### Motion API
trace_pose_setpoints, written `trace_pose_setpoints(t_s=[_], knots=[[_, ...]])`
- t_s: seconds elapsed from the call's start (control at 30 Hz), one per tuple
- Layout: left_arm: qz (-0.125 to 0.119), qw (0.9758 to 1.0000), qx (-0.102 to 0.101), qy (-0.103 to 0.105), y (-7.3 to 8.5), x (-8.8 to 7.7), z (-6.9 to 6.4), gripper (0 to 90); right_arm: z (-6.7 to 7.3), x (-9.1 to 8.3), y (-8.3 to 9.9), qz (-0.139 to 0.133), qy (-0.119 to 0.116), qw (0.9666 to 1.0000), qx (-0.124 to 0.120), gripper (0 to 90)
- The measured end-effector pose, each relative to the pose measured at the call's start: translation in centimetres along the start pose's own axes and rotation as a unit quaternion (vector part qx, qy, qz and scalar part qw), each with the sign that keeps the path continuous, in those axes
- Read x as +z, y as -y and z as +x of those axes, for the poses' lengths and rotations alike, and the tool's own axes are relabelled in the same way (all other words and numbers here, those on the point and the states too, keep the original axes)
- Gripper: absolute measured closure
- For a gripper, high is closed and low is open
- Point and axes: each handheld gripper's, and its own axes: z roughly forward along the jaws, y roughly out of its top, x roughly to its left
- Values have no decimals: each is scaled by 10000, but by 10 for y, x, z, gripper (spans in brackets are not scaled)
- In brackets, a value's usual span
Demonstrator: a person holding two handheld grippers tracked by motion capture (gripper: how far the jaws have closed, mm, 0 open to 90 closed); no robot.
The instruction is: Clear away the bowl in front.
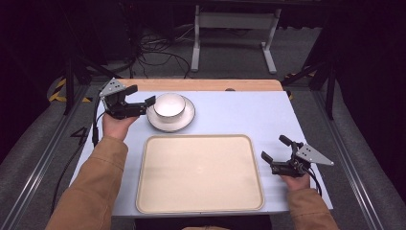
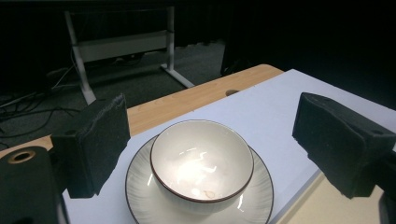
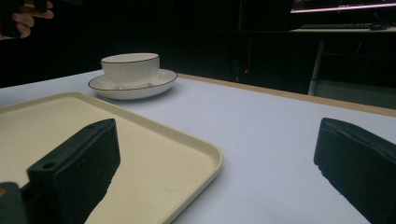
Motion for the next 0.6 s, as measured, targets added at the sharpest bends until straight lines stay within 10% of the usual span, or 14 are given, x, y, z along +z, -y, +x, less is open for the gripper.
trace_pose_setpoints(t_s=[0.33,0.6], knots=[[131,9998,-143,-27,-3,18,11,121,0,0,0,-1,43,10000,0,9],[727,9965,-381,-141,0,39,16,170,0,0,0,-1,64,10000,5,9]])
